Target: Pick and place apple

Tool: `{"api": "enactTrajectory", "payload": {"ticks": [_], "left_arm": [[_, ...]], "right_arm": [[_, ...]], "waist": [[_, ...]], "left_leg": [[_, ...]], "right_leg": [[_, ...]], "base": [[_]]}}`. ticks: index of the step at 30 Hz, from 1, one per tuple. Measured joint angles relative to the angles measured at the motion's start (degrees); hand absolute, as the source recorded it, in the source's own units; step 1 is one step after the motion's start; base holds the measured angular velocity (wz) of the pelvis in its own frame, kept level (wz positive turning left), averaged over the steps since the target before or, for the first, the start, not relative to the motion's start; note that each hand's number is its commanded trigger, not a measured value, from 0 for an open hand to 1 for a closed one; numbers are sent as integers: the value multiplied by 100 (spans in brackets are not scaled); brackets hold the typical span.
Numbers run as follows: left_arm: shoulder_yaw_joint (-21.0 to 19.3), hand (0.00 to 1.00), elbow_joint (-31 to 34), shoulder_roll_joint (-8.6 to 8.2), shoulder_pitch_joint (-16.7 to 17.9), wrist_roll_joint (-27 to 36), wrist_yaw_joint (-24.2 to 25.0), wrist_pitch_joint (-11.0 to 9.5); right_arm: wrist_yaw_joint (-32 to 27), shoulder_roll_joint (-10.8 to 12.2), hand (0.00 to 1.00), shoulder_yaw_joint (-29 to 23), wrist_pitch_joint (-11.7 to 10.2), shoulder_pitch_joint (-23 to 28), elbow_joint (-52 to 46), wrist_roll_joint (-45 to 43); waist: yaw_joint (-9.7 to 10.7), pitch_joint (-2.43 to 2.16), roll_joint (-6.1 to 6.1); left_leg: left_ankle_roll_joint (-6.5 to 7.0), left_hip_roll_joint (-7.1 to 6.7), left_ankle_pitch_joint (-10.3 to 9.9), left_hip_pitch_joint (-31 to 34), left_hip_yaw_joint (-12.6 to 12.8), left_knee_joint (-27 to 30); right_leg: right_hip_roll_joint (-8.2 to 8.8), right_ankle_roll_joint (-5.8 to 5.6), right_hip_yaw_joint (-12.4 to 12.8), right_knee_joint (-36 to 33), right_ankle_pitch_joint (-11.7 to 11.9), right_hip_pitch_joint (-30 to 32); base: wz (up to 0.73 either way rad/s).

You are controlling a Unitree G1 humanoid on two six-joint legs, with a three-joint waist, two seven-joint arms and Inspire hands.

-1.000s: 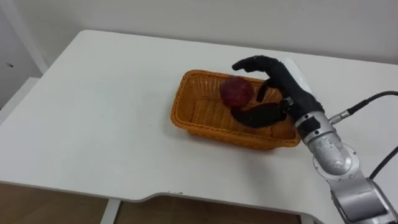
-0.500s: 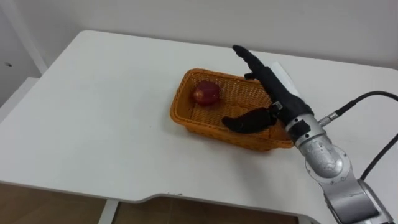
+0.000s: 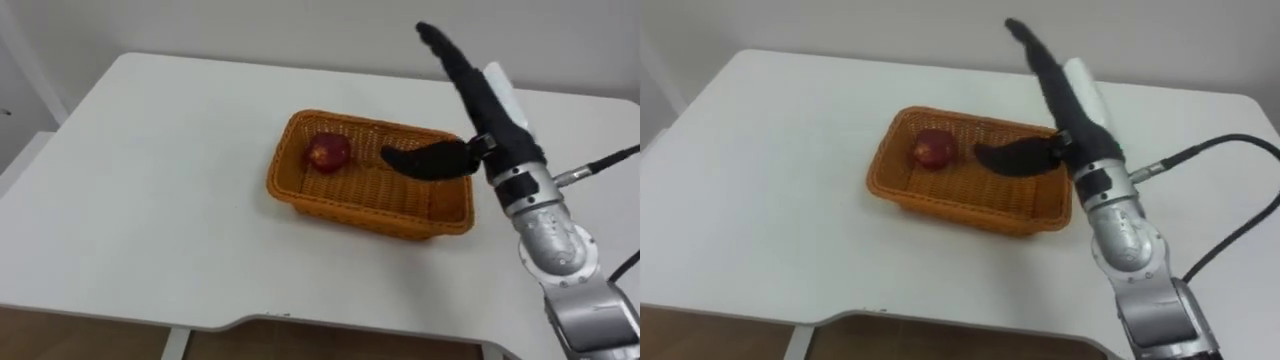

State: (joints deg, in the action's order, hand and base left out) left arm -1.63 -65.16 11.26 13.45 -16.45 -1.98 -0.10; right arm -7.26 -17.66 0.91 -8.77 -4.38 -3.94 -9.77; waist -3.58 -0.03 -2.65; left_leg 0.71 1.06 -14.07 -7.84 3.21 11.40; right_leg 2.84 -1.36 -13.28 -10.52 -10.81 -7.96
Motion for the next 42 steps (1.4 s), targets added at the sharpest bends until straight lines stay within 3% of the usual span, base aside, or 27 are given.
{"api": "enactTrajectory", "payload": {"ticks": [5, 10, 13, 16, 21, 23, 28, 32, 37, 42], "left_arm": [[-373, 0, 12, -28, 240, 0, -97, -10], [-683, 0, 104, -31, 570, 4, -229, -19], [-876, 0, 136, -31, 725, 6, -288, -12], [-1024, 0, 336, -43, 757, 3, -385, 65], [-1128, 0, 515, -47, 722, 116, -483, 220], [-1148, 0, 600, -47, 698, 118, -532, 262], [-1174, 0, 681, -158, 653, 89, -536, 559], [-1194, 0, 732, -187, 641, 59, -532, 679], [-1192, 0, 769, -225, 629, 51, -456, 738], [-1164, 0, 708, -293, 628, 64, -375, 818]], "right_arm": [[-795, -39, 0, -937, 0, 39, 3, 115], [-1936, -303, 0, -1940, -73, 122, 265, 607], [-2687, -330, 0, -2534, -87, 186, 543, 926], [-3516, -337, 0, -3103, -106, 649, 986, 1529], [-4268, -334, 0, -3314, -106, 957, 2124, 2230], [-4340, -325, 0, -3326, 7, 1030, 2831, 2595], [-4110, -190, 0, -3349, 399, 1256, 4796, 3586], [-3652, 190, 0, -3328, 793, 1416, 5983, 3892], [-2904, 379, 0, -2689, 1081, 1471, 7007, 3826], [-1957, 579, 0, -1668, 1303, 1515, 7712, 2975]], "waist": [[100, -6, -50], [347, -10, -143], [552, -23, -192], [639, -48, -245], [733, -52, -211], [803, -71, -169], [832, -42, -95], [801, -40, 58], [725, -27, 43], [492, -10, 27]], "left_leg": [[0, 8, 0, -33, 107, 0], [0, 13, 0, -71, 125, -8], [-2, 22, -1, -65, 133, -12], [-2, 22, -2, -50, 157, -53], [-1, 30, -2, -4, 286, -59], [0, 30, -2, 19, 280, -66], [1, 31, -3, 30, 270, -110], [-3, 33, -1, 8, 270, -130], [-1, 18, -2, -45, 285, -108], [-1, 15, -2, -98, 285, -171]], "right_leg": [[-4, -1, 67, -15, 0, 6], [-6, -2, 72, -16, -1, -12], [-13, -2, 69, -21, -2, -22], [-13, -2, 82, -14, -2, 7], [-36, 3, 243, -31, 26, 124], [-35, 0, 233, -28, 29, 135], [-35, 0, 222, -21, 28, 157], [-42, 8, 235, -32, 8, 161], [-24, -1, 257, -15, -7, 177], [-35, -4, 300, -12, -10, 124]], "base": [[-9], [0], [0], [-2], [-16], [2], [1], [-1], [-4], [-3]]}}
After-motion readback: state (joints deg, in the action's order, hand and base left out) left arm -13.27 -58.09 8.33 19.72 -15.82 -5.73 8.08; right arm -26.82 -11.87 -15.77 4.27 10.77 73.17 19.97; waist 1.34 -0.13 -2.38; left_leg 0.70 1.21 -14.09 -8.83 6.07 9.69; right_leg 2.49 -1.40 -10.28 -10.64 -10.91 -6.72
